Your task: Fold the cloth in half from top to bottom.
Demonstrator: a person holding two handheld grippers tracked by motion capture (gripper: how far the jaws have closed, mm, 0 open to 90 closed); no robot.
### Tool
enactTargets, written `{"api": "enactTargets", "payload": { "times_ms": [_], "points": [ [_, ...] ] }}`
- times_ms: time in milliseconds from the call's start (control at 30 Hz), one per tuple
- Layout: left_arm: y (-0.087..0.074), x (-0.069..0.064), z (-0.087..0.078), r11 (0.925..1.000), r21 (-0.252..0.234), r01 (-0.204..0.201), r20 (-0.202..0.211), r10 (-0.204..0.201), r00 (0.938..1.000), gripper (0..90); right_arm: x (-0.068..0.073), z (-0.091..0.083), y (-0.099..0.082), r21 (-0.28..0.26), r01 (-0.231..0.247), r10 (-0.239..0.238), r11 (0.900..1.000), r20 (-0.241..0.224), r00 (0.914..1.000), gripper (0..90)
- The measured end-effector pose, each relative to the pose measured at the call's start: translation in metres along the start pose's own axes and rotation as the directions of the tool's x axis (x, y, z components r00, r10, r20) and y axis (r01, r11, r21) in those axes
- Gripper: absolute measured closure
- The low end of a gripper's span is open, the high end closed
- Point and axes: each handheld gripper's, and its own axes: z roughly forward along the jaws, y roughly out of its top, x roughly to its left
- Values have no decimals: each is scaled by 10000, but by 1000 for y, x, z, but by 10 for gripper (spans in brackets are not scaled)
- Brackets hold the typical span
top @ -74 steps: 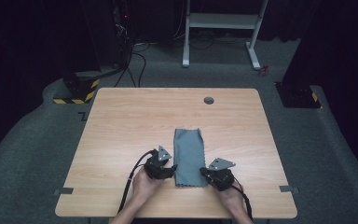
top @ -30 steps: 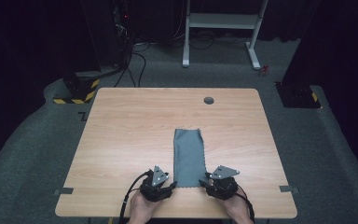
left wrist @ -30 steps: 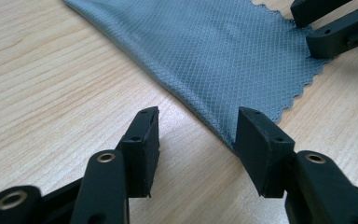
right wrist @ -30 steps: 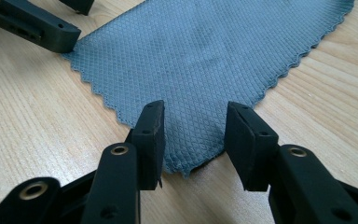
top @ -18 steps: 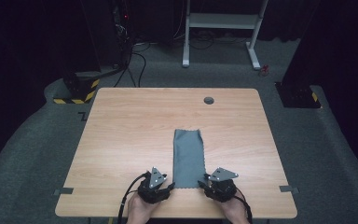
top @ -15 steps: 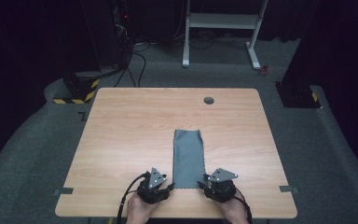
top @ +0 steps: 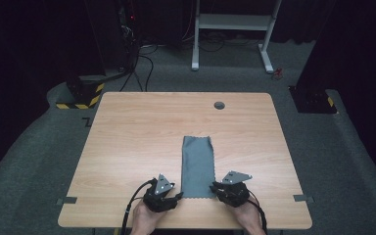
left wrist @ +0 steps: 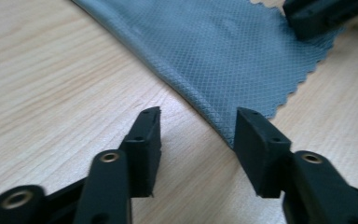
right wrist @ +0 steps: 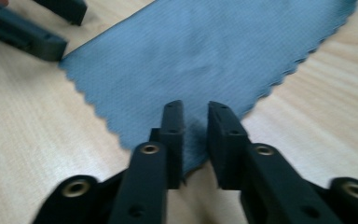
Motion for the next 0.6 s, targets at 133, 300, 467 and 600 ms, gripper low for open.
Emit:
{"api": "enactTargets", "payload": {
  "times_ms": [133, 300, 467, 600],
  "points": [
    [13, 10, 1, 10000, -84, -36, 250, 38, 9997, 492, -9, -2, 8, -315, -80, 83, 9995, 115, 9999, 835],
    [34, 26, 17, 9986, -376, 379, 295, -368, 9989, 501, -31, 8, 24, -678, -487, 481, 9965, -107, 9988, 879],
    [59, 40, 38, 9978, -414, 513, 294, -501, 9983, 504, -46, 24, 41, -509, -762, 757, 9958, -119, 9971, 884],
    [79, 56, 57, 9978, -215, 627, 116, -625, 9980, 504, -52, 39, 57, -523, -741, 757, 9959, 295, 9967, 880]
  ]
}}
